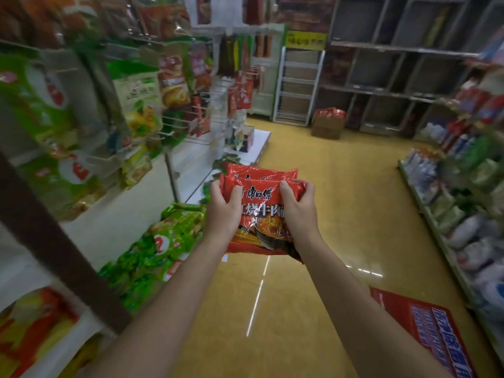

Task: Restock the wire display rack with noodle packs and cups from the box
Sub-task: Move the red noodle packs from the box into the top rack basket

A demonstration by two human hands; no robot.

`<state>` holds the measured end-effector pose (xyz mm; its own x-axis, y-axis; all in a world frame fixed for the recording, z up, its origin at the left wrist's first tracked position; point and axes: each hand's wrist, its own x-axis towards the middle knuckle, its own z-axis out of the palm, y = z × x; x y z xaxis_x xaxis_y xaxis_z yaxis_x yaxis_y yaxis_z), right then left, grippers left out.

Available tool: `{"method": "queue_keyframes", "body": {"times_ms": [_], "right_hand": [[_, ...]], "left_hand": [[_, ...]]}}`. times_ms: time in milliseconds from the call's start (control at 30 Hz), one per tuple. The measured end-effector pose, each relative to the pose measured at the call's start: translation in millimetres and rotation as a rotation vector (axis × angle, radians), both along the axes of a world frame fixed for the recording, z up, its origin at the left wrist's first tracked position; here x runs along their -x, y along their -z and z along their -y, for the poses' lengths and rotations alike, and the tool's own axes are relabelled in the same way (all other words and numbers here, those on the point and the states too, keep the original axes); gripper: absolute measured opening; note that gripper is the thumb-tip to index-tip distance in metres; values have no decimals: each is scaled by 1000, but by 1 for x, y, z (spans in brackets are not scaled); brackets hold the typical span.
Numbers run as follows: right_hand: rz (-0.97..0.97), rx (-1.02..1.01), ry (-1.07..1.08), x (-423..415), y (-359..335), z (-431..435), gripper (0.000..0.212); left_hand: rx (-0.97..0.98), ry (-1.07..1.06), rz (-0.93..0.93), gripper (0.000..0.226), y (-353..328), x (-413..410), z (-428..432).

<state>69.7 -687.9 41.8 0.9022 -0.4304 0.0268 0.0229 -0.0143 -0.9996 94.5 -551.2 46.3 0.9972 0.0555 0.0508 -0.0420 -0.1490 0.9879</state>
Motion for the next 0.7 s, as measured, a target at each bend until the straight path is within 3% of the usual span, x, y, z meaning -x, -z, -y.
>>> {"method": "queue_keyframes", "body": {"times_ms": [233, 700], "right_hand": [[-19, -1, 96, -59, 16, 64, 28], [-46, 43, 298, -289, -1, 204, 37]], "left_hand": [[-20, 103, -17, 12, 18, -74, 67], [-30, 287, 16, 23, -1, -323, 213]]}}
